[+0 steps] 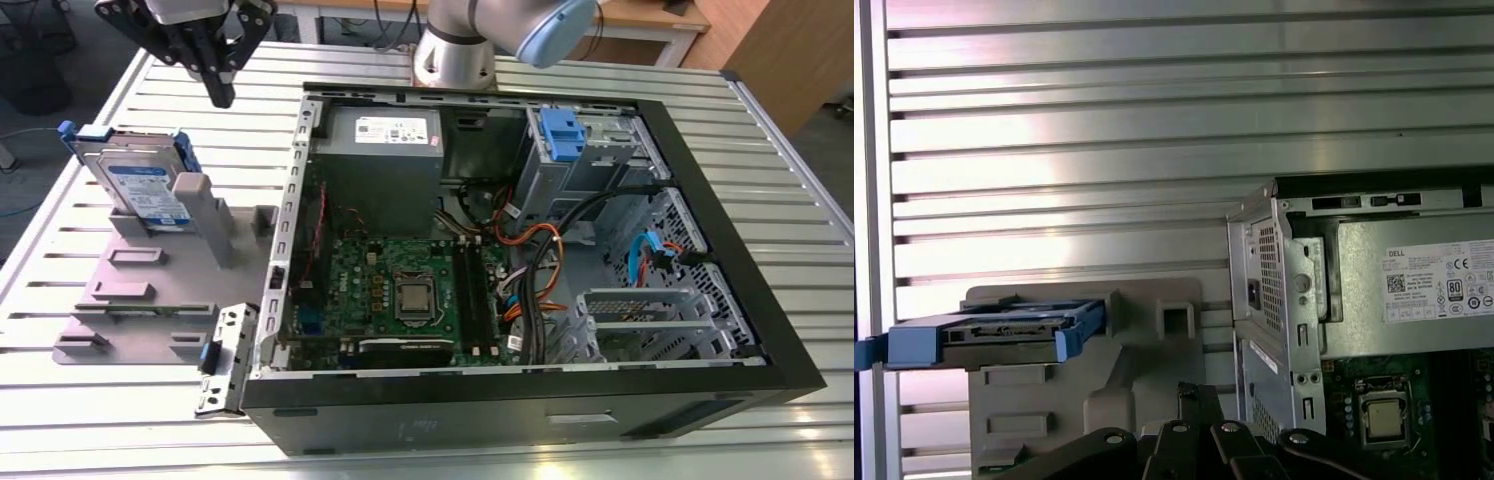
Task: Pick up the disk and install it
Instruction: 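Reach for the disk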
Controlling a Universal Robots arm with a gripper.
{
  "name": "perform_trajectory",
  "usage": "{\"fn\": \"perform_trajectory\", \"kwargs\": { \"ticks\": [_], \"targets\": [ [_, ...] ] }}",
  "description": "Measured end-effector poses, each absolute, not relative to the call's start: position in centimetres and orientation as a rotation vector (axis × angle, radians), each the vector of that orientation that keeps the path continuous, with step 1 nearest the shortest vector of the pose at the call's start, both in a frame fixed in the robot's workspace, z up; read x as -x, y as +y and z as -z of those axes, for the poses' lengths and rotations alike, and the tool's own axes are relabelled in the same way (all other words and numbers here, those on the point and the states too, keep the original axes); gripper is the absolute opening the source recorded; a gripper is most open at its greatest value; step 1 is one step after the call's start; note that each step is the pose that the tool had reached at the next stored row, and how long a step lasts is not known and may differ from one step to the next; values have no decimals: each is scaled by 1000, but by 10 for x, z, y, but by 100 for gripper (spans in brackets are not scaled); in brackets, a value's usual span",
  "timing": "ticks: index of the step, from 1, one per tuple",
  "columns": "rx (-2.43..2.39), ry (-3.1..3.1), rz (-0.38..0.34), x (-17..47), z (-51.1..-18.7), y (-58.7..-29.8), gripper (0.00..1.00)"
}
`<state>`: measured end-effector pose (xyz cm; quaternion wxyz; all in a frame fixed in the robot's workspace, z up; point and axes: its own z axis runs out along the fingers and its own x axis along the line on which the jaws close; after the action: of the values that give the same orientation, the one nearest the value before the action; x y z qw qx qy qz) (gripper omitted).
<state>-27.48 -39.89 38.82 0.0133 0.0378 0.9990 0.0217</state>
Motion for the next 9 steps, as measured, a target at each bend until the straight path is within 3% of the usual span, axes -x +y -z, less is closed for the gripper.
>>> {"fn": "perform_trajectory", "kwargs": {
  "ticks": [9],
  "targets": [
    [-118,3112,-67,283,-388,-399,11]
  ]
}}
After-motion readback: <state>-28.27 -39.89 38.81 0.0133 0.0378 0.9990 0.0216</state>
